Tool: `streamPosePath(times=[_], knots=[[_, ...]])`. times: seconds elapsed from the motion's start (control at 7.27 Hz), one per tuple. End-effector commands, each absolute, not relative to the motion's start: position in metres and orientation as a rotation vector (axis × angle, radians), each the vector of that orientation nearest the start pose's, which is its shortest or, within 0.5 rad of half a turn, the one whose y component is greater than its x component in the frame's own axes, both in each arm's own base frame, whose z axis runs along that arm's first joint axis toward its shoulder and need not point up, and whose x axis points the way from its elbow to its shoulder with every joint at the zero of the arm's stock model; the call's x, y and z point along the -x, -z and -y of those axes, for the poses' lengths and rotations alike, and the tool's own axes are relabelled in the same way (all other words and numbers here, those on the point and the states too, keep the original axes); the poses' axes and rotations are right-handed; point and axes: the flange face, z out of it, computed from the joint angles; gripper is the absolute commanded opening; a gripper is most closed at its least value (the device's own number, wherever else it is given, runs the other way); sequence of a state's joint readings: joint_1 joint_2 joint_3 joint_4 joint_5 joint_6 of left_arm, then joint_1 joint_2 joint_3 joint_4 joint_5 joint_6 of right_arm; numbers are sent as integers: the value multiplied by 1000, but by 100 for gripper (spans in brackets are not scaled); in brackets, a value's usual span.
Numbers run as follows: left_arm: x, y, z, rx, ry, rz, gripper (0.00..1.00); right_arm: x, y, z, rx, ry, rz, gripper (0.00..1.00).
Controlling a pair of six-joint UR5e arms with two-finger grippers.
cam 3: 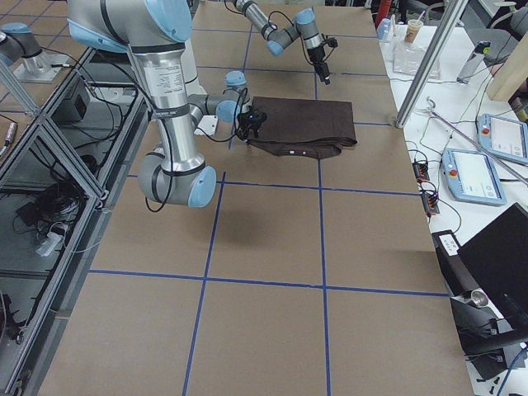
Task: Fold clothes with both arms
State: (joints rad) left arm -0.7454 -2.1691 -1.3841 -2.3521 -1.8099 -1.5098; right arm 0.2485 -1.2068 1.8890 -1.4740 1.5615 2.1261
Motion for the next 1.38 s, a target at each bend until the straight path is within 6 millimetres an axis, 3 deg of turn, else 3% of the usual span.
streamPosePath(times=[0.0,0.14,0.28,0.69,0.96,1.24], knots=[[-458,-298,572,-277,455,-1188,78,547,-315,275,114,-763,787,56],[-457,-296,572,-278,457,-1191,78,547,-315,275,115,-762,787,19],[-456,-296,572,-280,455,-1192,78,547,-315,275,113,-751,791,0],[-440,-311,556,-281,448,-1192,77,547,-310,274,120,-745,795,0],[-432,-301,545,-264,488,-1223,78,536,-297,277,128,-746,825,0],[-438,-284,474,-193,528,-1250,77,527,-287,275,142,-741,850,0]])
